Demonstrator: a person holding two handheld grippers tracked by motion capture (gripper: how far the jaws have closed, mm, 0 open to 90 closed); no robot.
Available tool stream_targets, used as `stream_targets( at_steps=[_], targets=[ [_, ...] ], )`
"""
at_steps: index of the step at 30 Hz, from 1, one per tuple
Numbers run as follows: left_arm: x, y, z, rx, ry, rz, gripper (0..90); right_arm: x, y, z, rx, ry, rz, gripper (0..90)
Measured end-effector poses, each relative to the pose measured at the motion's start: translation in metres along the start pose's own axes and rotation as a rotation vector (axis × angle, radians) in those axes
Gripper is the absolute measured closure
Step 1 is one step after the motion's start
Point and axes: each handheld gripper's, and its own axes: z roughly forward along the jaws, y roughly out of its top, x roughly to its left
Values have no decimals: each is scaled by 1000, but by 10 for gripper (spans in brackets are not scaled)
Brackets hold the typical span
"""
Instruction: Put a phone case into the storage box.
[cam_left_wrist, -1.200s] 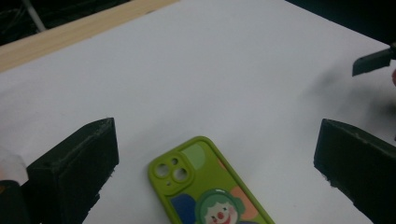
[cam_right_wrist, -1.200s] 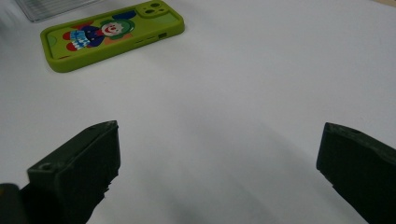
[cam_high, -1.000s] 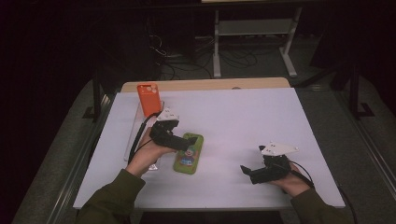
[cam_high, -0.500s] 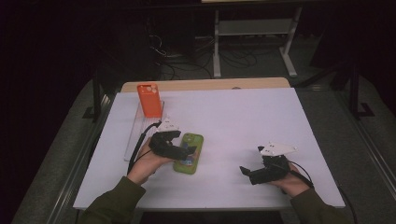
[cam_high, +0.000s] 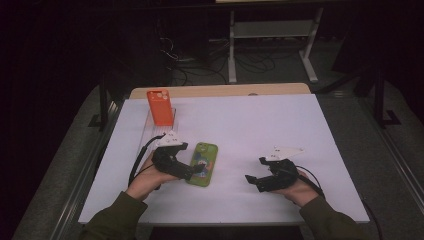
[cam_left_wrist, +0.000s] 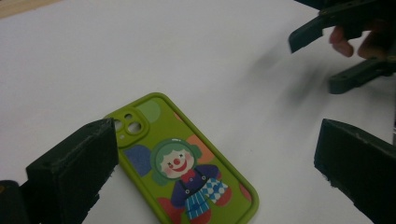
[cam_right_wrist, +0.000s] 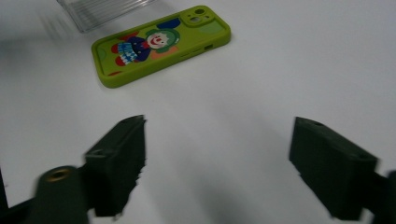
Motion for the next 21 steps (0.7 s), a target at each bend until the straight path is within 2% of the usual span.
stream_targets(
  at_steps=[2, 3, 6, 11, 14, 21],
  targets=[
    [3, -1, -2, 3, -4, 5, 0, 2, 6, 6, 13, 8, -7, 365],
    [4, -1, -2, 2, 1, -7, 0, 3, 9, 10, 14, 9, -13, 425],
    [6, 1, -4, -8, 3, -1, 0, 5, 20, 24, 34, 31, 1, 593],
    [9, 2, -6, -15, 17, 2, 0, 11, 37, 49, 60, 91, -30, 832],
    [11, 3, -8, -23, 20, -6, 0, 17, 48, 64, 66, 122, -51, 882],
    [16, 3, -11, -39, 19, -10, 0, 35, 70, 98, 89, 191, -85, 884]
  ],
)
